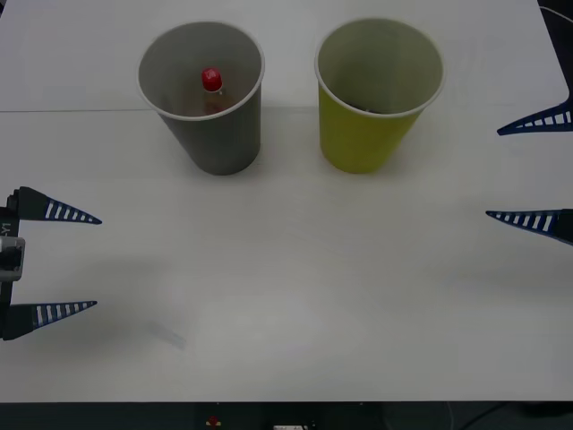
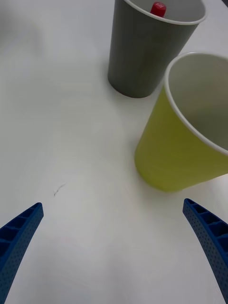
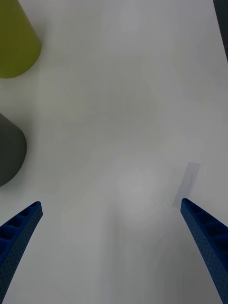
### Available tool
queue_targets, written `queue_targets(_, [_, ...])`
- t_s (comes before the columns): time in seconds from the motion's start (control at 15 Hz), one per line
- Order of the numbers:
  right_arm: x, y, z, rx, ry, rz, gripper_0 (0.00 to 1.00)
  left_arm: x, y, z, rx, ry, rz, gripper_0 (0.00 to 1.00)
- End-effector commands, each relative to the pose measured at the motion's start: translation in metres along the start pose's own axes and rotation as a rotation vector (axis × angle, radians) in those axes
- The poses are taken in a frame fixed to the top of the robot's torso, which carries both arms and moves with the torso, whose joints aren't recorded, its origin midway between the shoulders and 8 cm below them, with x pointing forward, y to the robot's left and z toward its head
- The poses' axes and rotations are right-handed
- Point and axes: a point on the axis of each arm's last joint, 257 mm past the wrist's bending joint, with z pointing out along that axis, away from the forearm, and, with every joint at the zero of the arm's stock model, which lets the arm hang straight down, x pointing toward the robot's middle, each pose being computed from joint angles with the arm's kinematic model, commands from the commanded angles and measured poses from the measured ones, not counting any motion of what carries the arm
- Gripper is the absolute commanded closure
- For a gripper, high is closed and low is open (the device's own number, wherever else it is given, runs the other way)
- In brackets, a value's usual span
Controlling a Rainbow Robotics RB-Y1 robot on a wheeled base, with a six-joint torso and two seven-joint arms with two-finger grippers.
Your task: Put the can into the green bin and the plastic bottle into the gray bin
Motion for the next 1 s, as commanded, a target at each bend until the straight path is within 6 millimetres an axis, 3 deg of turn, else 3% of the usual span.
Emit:
queue_targets(0.07, [0.019, 0.023, -0.005, -0.017, 0.01, -0.017, 0.0, 0.0, 0.0, 0.0, 0.0, 0.0, 0.0, 0.0])
queue_targets(0.53, [0.045, 0.067, -0.019, -0.045, 0.116, 0.006, 0.0, 0.0, 0.0, 0.0, 0.0, 0.0, 0.0, 0.0])
queue_targets(1.0, [0.063, 0.073, -0.021, -0.05, 0.176, 0.034, 0.0, 0.0, 0.0, 0.0, 0.0, 0.0, 0.0, 0.0])
